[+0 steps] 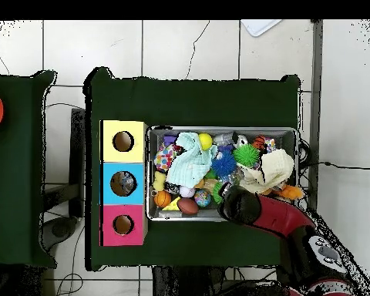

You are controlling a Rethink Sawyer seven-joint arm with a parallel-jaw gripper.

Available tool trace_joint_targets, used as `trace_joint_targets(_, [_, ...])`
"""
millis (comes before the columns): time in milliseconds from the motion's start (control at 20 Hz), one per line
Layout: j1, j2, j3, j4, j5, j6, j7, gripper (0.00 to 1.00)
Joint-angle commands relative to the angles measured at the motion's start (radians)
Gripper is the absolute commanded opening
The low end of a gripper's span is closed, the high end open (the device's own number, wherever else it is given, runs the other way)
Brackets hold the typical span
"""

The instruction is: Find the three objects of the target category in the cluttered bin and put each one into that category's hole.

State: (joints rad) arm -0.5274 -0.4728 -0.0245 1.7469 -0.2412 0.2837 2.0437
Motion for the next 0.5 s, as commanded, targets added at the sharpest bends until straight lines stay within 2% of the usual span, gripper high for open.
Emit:
trace_joint_targets(50, [0.053, -0.105, -0.003, -0.028, 0.026, 0.200, 0.045, 0.00])
trace_joint_targets(250, [0.080, -0.205, -0.013, -0.007, 0.052, 0.329, 0.050, 0.00])
trace_joint_targets(500, [0.088, -0.268, -0.008, -0.008, 0.064, 0.419, 0.052, 0.00])
